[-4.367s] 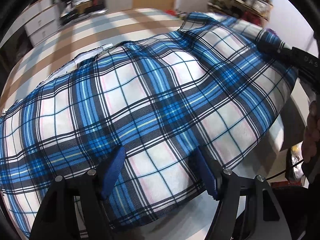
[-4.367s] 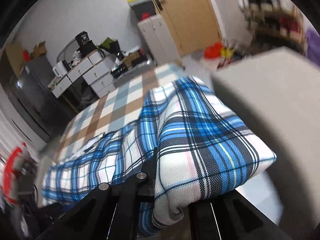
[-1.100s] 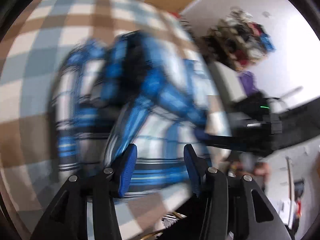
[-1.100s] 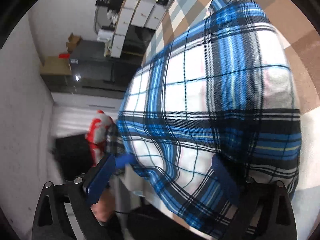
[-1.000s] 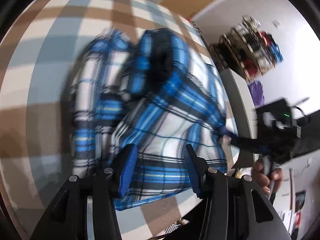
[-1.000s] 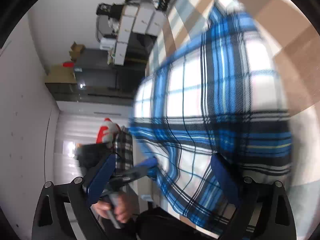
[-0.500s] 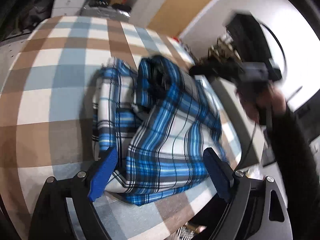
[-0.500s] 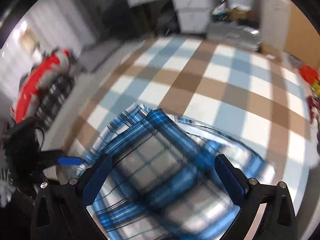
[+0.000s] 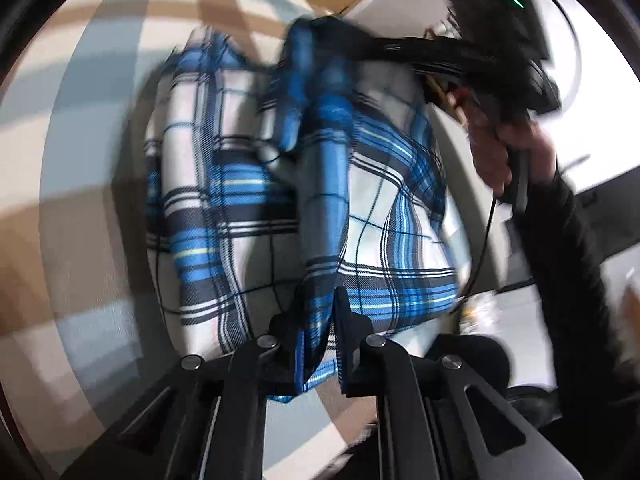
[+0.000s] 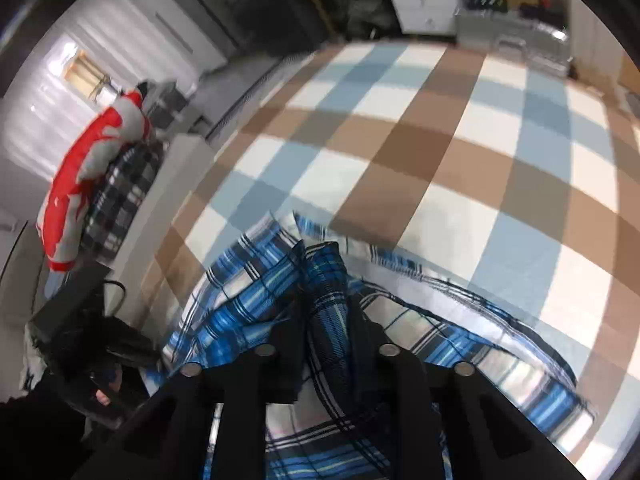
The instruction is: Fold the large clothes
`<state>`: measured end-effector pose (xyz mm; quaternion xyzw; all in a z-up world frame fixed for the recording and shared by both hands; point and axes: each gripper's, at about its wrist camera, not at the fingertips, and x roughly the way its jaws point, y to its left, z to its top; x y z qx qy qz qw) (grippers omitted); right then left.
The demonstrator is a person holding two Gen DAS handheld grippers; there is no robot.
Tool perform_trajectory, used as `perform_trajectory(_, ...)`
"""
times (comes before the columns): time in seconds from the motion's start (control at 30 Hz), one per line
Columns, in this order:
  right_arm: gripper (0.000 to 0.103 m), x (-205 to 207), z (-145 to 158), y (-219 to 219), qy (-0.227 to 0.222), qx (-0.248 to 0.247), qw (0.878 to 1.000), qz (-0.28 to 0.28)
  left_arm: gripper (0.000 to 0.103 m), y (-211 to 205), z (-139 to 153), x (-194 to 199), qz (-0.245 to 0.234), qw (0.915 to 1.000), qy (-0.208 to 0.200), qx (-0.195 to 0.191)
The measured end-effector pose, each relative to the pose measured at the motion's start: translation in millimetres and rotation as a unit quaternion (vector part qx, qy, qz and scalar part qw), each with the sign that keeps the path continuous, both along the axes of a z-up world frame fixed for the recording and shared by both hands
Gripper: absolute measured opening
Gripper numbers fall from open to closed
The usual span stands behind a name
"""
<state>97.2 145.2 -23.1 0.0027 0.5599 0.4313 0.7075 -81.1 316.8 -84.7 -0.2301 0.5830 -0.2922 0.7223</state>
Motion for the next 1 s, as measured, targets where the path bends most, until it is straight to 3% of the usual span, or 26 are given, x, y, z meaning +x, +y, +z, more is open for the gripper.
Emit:
perform_trajectory(0.1,0.011,-11,24,-2,-0.025,0.033,0.998,-0.039,0.004,12,3,-4,0.008,0.9998,0.001,-0.021)
perform_trajectory(0.27,0.010,-23,50,14,-0.037,0.054,0.996,-0.057,0.004,24,11,-3,0.031,0.9991,-0.023,0.019)
perform_trajectory(0.43,0.010,-26,55,26,-0.047,0.048,0.996,-0.052,0.004,63,46,-14,0.081,0.9931,-0.081,-0.024)
perform_trajectory(0.5,0.010,-28,53,26,-0.053,0.045,0.996,-0.051,0.010,82,50,-12,0.126,0.9871,-0.098,-0.010)
perform_trajectory(0.57,0.010,-31,52,29,-0.055,0.044,0.997,-0.042,0.025,88,41,-4,0.148,0.9851,-0.087,0.007)
perform_trajectory(0.7,0.010,-36,50,41,-0.054,0.032,0.998,-0.025,0.025,77,17,15,0.134,0.9902,-0.037,0.008)
perform_trajectory(1.0,0.010,-49,56,65,-0.047,0.036,0.998,0.013,0.025,49,5,15,0.071,0.9970,-0.020,0.022)
